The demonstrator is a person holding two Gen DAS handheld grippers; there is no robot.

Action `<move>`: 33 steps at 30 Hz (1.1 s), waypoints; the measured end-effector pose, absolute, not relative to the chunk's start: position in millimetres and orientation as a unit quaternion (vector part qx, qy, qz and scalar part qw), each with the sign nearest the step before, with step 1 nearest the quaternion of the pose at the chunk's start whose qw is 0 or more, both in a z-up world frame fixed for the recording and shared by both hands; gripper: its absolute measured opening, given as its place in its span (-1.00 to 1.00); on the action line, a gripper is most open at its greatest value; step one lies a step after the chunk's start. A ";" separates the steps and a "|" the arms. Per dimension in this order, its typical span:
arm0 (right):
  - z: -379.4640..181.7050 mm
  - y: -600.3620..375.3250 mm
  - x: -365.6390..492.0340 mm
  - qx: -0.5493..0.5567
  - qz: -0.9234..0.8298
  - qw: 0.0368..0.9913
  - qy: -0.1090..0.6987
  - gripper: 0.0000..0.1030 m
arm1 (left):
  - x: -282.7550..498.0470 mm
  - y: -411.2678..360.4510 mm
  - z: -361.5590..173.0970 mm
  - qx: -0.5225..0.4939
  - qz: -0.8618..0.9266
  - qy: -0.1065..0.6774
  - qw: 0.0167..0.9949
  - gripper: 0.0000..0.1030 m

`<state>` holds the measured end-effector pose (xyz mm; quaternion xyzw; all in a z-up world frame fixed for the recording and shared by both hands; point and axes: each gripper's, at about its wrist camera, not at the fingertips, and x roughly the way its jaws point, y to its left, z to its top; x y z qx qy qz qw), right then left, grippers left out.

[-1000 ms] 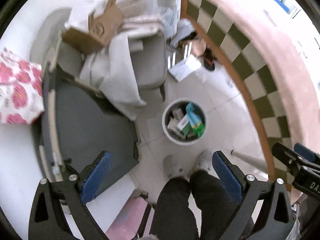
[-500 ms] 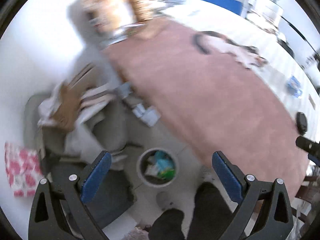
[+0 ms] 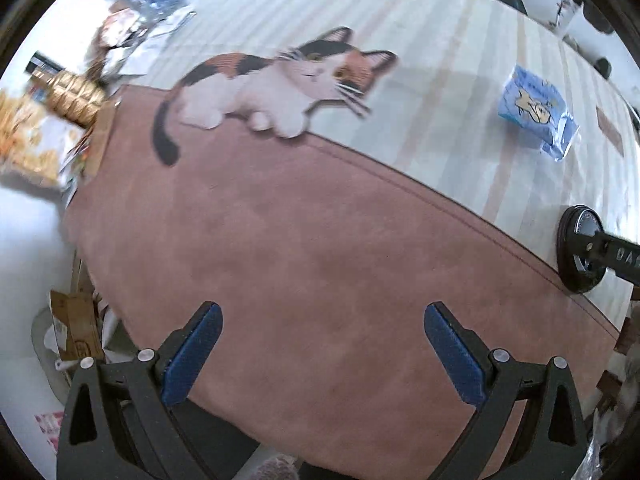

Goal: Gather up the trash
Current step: 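Move both tools back over the table, then grasp the black cup lid with the right tool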

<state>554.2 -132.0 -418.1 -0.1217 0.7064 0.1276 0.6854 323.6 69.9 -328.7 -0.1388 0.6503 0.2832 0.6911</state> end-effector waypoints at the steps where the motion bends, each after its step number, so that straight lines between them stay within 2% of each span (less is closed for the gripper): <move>1: -421.5 -130.0 553.7 -0.129 0.129 0.684 0.706 0.78 | 328.8 69.2 -331.8 -0.136 0.282 0.654 0.688 1.00; 7: -421.6 -129.4 547.8 -0.121 0.148 0.690 0.698 0.64 | 344.2 66.5 -339.0 -0.133 0.278 0.665 0.680 1.00; 13: -399.7 -152.7 553.1 -0.086 0.153 0.695 0.697 0.64 | 371.7 58.6 -334.7 -0.123 0.261 0.665 0.689 1.00; 25: -390.7 -216.6 639.2 -0.008 0.098 0.712 0.696 0.65 | 515.3 46.1 -332.6 -0.145 0.092 0.668 0.725 1.00; 33: -397.9 -223.7 659.2 0.007 0.089 0.710 0.698 0.65 | 569.1 14.3 -373.9 -0.105 0.034 0.716 0.689 0.98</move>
